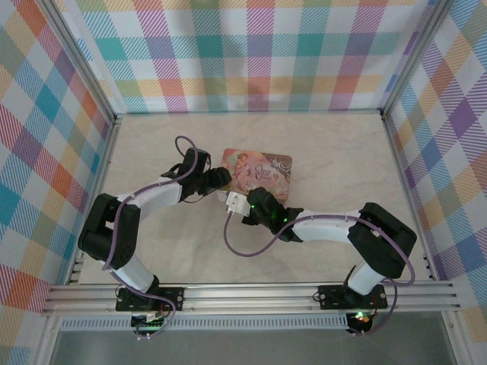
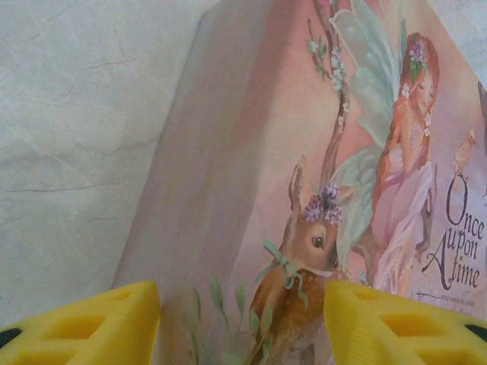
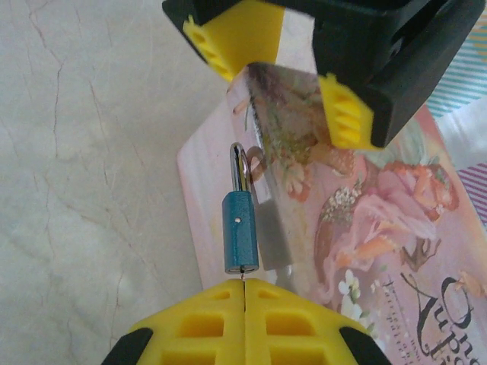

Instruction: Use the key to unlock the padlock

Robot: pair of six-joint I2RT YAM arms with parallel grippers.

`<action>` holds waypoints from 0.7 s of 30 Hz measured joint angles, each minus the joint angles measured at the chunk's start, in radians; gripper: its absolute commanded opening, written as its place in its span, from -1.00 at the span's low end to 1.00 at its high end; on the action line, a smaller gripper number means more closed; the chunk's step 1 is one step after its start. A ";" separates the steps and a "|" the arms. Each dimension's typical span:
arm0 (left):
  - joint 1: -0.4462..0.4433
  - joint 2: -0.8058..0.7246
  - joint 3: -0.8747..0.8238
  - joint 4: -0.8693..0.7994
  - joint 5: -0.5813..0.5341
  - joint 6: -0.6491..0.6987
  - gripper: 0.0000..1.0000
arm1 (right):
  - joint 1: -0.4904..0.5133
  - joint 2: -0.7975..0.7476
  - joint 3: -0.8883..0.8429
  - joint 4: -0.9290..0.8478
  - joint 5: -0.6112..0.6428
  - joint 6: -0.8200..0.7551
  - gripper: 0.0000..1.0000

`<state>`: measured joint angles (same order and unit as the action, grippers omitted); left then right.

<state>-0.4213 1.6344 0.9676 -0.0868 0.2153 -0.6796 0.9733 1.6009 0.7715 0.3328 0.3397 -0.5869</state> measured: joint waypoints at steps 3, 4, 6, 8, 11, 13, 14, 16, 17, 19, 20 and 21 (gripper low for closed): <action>0.000 0.000 0.000 0.000 0.000 -0.002 0.18 | 0.008 0.000 0.000 -0.003 0.000 0.009 -1.00; 0.000 0.000 0.000 0.000 0.000 -0.002 0.18 | 0.011 -0.002 0.000 -0.006 0.000 0.015 -1.00; 0.001 -0.001 0.000 -0.004 0.000 -0.002 0.18 | 0.018 -0.015 -0.003 -0.015 0.001 0.027 -1.00; 0.004 -0.009 0.000 -0.015 0.000 -0.003 0.19 | 0.024 -0.048 -0.011 -0.034 0.005 0.042 -1.00; 0.008 -0.038 -0.005 -0.023 -0.007 -0.005 0.20 | 0.028 -0.110 -0.027 -0.053 0.019 0.068 -1.00; 0.011 -0.072 -0.012 -0.027 -0.014 -0.005 0.21 | 0.028 -0.157 -0.038 -0.066 0.030 0.088 -1.00; 0.012 -0.091 -0.016 -0.032 -0.017 -0.005 0.22 | 0.028 -0.182 -0.043 -0.073 0.035 0.102 -1.00; 0.014 -0.126 -0.023 -0.039 -0.023 -0.005 0.23 | 0.028 -0.228 -0.053 -0.089 0.047 0.125 -1.00; 0.014 -0.143 -0.028 -0.043 -0.024 -0.005 0.25 | 0.028 -0.248 -0.057 -0.099 0.052 0.135 -1.00; 0.014 -0.172 -0.037 -0.050 -0.026 -0.005 0.26 | 0.028 -0.282 -0.060 -0.125 0.065 0.155 -1.00; 0.014 -0.187 -0.043 -0.052 -0.026 -0.005 0.27 | 0.028 -0.299 -0.063 -0.134 0.072 0.165 -1.00; 0.014 -0.202 -0.050 -0.058 -0.027 -0.005 0.28 | 0.027 -0.315 -0.067 -0.142 0.079 0.177 -1.00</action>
<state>-0.4068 1.4326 0.9180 -0.1444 0.1886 -0.6846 1.0008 1.2861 0.7044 0.1909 0.4187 -0.4099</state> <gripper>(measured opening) 0.632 0.059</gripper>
